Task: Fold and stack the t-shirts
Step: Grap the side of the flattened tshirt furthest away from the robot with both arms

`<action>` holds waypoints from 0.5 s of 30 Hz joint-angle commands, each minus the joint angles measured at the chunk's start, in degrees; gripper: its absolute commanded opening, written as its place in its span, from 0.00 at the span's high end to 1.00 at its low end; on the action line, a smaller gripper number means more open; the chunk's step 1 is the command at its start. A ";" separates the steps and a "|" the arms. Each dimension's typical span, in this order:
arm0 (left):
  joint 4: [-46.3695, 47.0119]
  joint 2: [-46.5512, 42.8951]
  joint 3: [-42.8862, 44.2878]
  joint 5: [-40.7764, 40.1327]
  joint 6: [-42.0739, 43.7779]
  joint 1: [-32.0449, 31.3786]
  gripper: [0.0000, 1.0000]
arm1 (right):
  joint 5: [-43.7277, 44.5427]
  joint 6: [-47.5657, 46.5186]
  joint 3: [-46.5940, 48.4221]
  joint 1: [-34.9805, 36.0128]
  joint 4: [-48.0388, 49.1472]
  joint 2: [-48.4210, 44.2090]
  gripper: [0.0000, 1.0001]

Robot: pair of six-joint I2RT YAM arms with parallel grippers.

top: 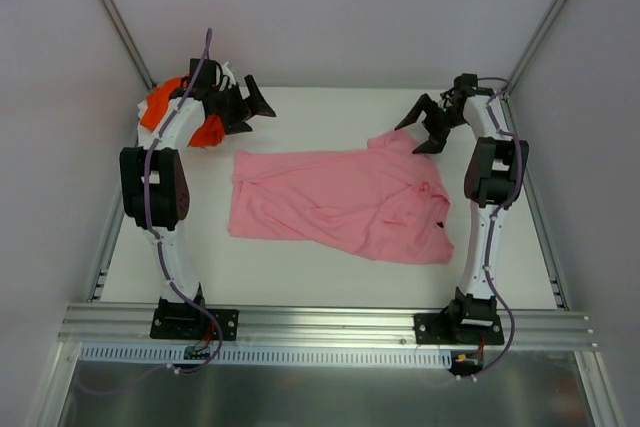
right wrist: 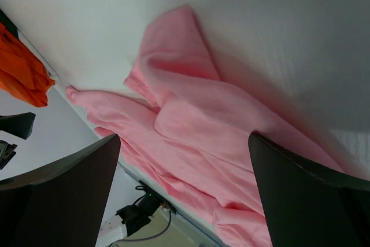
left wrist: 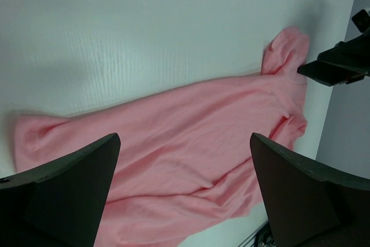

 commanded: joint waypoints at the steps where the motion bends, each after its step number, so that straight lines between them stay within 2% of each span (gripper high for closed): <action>1: 3.48 -1.28 -1.68 3.27 -0.39 0.11 0.01 | -5.10 2.81 -1.50 -0.51 2.45 -0.48 0.01; 8: 7.62 -2.52 -3.80 5.47 0.14 0.11 0.01 | -6.42 4.83 0.34 -0.77 4.91 0.84 0.01; 15: 8.23 -1.55 -3.44 6.70 -0.13 0.11 0.01 | -5.02 6.24 -0.37 -3.32 8.16 -4.34 0.01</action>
